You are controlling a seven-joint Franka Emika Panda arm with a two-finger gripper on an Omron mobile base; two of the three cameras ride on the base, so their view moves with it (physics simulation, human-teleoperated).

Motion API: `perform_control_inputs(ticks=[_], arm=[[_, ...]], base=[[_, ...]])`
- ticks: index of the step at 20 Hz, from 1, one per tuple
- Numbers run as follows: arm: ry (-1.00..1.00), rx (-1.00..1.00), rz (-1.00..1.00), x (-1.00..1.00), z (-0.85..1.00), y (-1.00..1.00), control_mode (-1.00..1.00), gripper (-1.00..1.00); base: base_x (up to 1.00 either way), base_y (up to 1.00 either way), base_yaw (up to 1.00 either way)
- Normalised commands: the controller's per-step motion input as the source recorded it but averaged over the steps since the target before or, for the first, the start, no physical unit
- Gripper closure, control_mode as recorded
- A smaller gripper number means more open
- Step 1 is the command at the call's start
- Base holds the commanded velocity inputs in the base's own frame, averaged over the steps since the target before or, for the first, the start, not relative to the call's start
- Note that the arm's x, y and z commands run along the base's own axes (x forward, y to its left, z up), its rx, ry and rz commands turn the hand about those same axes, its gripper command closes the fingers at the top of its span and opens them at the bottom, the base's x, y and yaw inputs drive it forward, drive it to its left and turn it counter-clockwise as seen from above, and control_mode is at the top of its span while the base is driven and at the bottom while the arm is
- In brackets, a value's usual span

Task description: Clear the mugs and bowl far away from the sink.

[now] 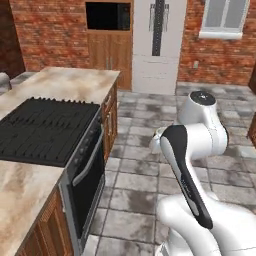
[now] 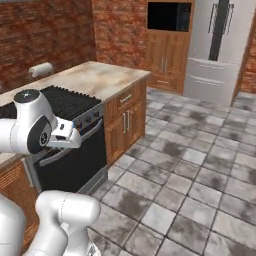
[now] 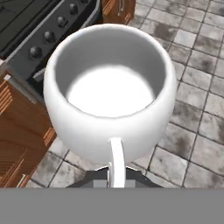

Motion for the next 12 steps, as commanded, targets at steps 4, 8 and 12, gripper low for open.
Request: perform_control_inputs(ticks=[4,8,12], arm=[[0.0,0.0,0.0,0.0,0.0,0.0,1.0,1.0],[0.0,0.0,0.0,0.0,0.0,0.0,1.0,1.0],[0.0,0.0,0.0,0.0,0.0,0.0,1.0,1.0]], base=[[0.04,0.27,0.89],[0.14,0.17,0.91],[0.4,0.1,0.82]])
